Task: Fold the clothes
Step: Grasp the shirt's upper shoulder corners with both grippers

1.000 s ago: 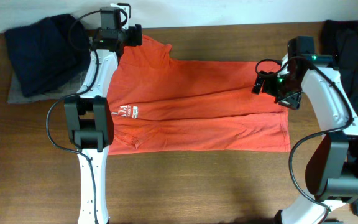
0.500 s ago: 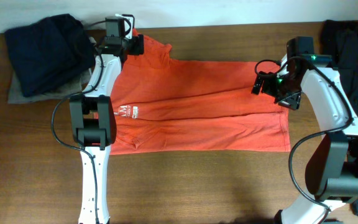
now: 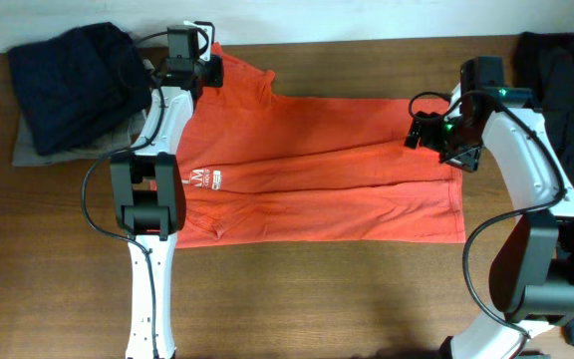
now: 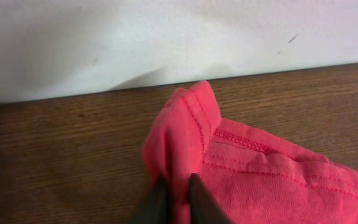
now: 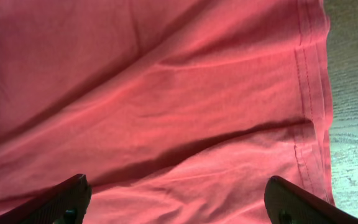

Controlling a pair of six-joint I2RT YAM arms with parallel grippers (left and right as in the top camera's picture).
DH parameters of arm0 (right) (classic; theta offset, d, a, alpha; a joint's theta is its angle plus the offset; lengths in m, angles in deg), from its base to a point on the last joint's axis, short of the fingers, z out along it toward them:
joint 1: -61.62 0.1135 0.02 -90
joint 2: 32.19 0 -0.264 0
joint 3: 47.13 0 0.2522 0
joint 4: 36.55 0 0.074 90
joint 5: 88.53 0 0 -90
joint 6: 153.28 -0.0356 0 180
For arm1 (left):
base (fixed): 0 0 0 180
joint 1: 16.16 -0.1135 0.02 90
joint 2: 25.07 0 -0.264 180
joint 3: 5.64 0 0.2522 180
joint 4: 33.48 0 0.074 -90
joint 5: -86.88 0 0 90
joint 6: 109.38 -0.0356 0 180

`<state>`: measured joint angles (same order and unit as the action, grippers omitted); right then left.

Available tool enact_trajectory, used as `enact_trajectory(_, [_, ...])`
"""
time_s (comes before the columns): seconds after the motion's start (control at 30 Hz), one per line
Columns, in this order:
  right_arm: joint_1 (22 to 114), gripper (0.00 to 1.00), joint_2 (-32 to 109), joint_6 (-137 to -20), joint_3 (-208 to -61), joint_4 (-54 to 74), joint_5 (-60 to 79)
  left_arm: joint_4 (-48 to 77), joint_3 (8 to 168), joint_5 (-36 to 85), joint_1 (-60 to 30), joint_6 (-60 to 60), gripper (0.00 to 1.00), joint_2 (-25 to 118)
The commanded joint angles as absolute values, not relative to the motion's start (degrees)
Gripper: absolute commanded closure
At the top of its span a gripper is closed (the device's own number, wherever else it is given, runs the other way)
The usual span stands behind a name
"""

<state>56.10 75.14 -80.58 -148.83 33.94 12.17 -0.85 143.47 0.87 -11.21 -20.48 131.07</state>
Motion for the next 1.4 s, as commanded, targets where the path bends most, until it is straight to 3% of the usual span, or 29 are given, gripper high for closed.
enact_trajectory(0.0, [56.3,0.06,75.7,-80.2,-148.4,33.2,12.5,-1.0,144.3,0.5,-11.6,-20.7,0.97,131.6])
enact_trajectory(0.3, [55.1,0.03,75.8,-80.2,-148.4,22.4,0.5,-1.2,145.2,0.5,-11.6,-20.7,0.96,131.5])
enact_trajectory(0.63, [49.1,0.07,81.8,-77.0,-148.4,1.0,4.3,-0.4,145.2,0.5,-11.3,-20.7,0.96,131.5])
enact_trajectory(0.87, [46.9,0.01,88.4,-77.0,-148.5,-9.8,5.8,-0.3,145.2,0.5,-11.3,-20.7,0.91,131.5])
enact_trajectory(1.37, [47.1,0.0,96.9,-77.0,-152.6,-15.1,9.9,1.8,145.2,0.5,-11.3,-20.7,0.97,131.5])
